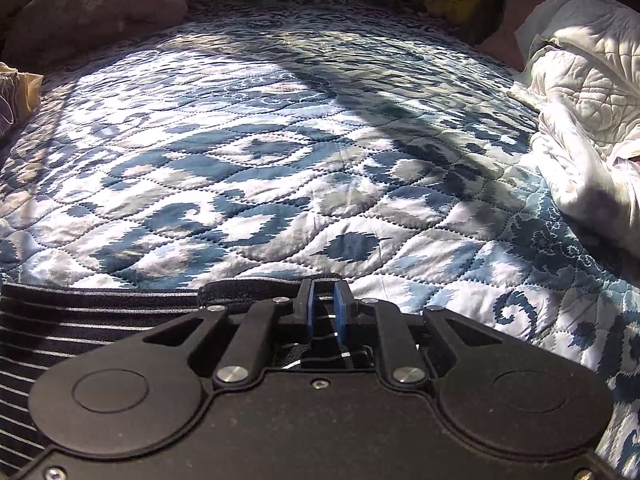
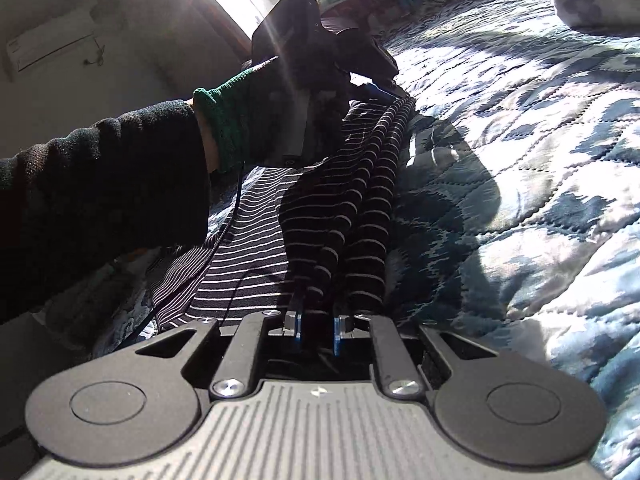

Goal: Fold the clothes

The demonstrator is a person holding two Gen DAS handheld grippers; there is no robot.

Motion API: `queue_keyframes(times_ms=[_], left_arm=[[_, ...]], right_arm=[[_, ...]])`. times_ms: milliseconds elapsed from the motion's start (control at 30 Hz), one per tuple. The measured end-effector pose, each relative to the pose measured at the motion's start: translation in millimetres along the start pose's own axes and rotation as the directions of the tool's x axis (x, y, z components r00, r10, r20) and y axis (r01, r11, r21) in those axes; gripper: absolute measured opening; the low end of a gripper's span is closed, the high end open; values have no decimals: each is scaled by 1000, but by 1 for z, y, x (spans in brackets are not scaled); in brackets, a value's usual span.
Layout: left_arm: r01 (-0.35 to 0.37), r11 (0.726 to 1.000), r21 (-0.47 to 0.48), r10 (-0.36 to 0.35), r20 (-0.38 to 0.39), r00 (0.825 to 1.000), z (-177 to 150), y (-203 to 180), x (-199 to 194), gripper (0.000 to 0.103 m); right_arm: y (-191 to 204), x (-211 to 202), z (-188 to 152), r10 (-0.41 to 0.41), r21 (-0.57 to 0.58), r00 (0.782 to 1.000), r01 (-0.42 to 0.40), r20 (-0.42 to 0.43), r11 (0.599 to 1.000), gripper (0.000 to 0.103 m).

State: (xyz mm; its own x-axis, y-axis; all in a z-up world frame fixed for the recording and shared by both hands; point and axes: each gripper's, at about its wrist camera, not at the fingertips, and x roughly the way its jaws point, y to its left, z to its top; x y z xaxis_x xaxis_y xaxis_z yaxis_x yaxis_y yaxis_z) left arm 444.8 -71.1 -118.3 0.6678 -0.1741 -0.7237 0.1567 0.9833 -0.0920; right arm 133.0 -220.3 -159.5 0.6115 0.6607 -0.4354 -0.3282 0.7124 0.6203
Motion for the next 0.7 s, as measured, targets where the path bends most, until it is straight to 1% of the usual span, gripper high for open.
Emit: queue_keyframes(times_ms=[33,100,133,167,200,300,333,367,400,467,500,533,600,700], left_arm=[[-1,1000,-7,1,-4,1000,3,1,-1,12],[-5,1000,12,5,-2,1000,5,1,-7,12],[0,1000,4,0,20,1000,4,3,-16,12],[24,1000,-11,-23,45,999,2,6,-26,13],[49,999,-9,-48,57,997,-1,8,-36,13],[69,998,-3,-69,74,995,-17,14,-61,13],[92,996,-15,-91,78,993,-24,17,-67,13],[97,995,-30,-94,75,993,-31,19,-69,13],[82,996,-33,-80,50,996,-37,20,-66,13],[54,999,-2,-54,27,998,-48,18,-59,13],[41,999,13,-41,16,999,-53,18,-56,13],[51,998,-38,-50,41,998,-54,24,-65,13],[124,982,-141,-110,101,989,-61,39,-92,13],[158,968,-197,-125,170,978,-85,55,-139,14]], right_arm=[[0,0,0,0,4,1000,0,-1,1000,15],[-3,0,1,10,31,1000,-10,3,999,15],[-5,1,2,17,49,1000,-17,5,999,15],[-9,1,2,26,72,1000,-27,7,997,15],[-12,1,3,36,96,999,-36,9,995,15],[-24,0,2,73,205,997,-74,16,976,15],[-26,0,2,78,218,997,-79,13,973,15],[-27,0,2,74,226,997,-74,9,971,15],[-27,-1,2,70,233,998,-69,5,970,13],[-24,-5,1,54,229,998,-54,7,972,13],[-20,-12,1,41,209,999,-44,20,977,14],[-16,-18,1,28,189,999,-34,33,981,19],[-7,-31,0,-9,139,998,1,56,990,19],[4,-54,1,-79,70,991,72,106,995,19]])
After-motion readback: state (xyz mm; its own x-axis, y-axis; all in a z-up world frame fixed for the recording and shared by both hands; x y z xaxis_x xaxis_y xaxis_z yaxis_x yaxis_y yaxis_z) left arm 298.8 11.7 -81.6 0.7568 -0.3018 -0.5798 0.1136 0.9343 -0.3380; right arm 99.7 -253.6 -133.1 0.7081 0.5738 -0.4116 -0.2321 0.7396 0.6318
